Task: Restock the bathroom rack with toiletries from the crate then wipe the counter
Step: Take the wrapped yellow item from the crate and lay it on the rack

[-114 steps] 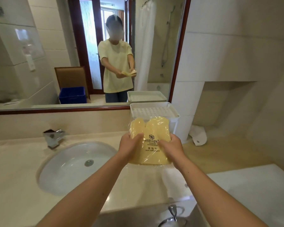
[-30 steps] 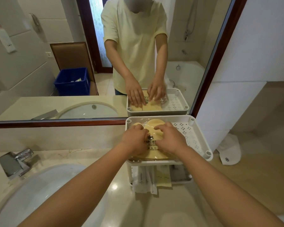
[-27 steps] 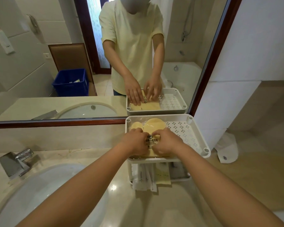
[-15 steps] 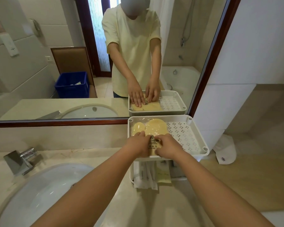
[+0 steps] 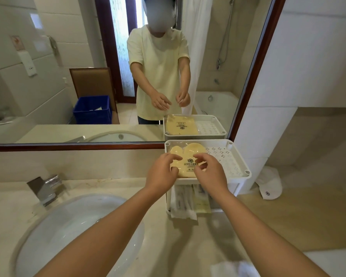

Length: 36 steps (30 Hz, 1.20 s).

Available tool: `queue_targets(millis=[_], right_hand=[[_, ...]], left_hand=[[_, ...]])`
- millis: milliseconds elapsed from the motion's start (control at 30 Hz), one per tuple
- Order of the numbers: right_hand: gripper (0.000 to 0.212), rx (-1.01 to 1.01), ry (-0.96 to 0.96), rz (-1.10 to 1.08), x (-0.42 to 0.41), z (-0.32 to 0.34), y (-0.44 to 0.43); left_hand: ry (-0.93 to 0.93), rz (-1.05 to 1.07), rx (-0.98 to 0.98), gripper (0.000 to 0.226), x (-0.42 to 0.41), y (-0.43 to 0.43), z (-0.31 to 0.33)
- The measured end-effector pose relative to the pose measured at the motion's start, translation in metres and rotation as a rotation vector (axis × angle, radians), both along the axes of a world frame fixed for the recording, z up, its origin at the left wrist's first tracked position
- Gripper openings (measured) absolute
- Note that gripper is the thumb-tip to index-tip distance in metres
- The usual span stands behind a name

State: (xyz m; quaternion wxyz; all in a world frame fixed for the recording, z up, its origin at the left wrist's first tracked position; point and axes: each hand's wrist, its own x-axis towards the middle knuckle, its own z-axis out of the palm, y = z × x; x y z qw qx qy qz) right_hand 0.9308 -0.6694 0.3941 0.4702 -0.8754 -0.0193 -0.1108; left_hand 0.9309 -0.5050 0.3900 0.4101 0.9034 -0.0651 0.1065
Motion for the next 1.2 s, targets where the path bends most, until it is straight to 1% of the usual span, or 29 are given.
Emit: queue_targets(millis=[133,267,333,600,733,867,1033,1200], right_hand=[[0.041,0.062,0.072,0.017,-0.035,-0.011,0.023],[0.039,0.024,0.115,0.030,-0.068,-0.025,0.046],[0.039,0.001,0.141,0.045,-0.082,-0.030,0.058],[0.045,-0.048,0.223,0.238,-0.122,-0.047,0.088],[0.047,-0.086,0.259,0.345,-0.141,-0.052,0.097],[0.047,-0.104,0.250,0.476,-0.170,-0.059,0.108],[0.044,-0.107,0.298,0.668,-0.215,-0.072,0.128],[0.047,-0.111,0.345,0.867,-0.272,-0.082,0.164]], left_hand=[[0.032,0.021,-0.095,0.031,-0.035,0.019,-0.007],[0.100,0.040,-0.122,0.032,-0.069,0.041,-0.019],[0.136,0.081,-0.134,0.034,-0.086,0.054,-0.025],[0.203,0.232,-0.199,0.037,-0.152,0.081,-0.043],[0.215,0.343,-0.211,0.037,-0.187,0.086,-0.044],[0.241,0.458,-0.229,0.037,-0.236,0.094,-0.052],[0.250,0.633,-0.251,0.037,-0.311,0.106,-0.066],[0.251,0.853,-0.261,0.039,-0.392,0.123,-0.077]])
